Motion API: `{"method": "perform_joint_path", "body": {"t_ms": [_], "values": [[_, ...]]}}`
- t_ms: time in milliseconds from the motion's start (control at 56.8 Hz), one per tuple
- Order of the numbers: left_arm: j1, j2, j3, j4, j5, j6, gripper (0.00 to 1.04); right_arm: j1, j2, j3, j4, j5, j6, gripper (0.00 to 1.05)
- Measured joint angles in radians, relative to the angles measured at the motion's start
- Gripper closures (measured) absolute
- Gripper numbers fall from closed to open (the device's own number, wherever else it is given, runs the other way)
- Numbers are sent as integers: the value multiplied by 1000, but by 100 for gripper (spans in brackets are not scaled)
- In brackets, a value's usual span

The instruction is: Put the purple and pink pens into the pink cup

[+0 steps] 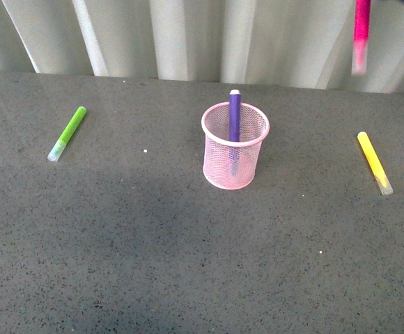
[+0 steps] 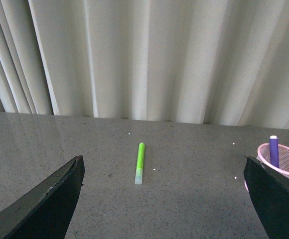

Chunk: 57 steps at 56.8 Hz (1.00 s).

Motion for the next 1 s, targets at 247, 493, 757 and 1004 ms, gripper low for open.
{"method": "perform_joint_path", "body": {"t_ms": [247,493,757,1004], "values": [[0,0,0,0,0,0,7,111,36,-175,436,-103,-92,93],[0,0,0,0,0,0,7,174,190,-121,504,-77,-102,93],[0,0,0,0,0,0,7,185,348,11,449,-18,-98,93],[0,0,0,0,0,0,7,180,392,29,443,-15,-53,93]]}}
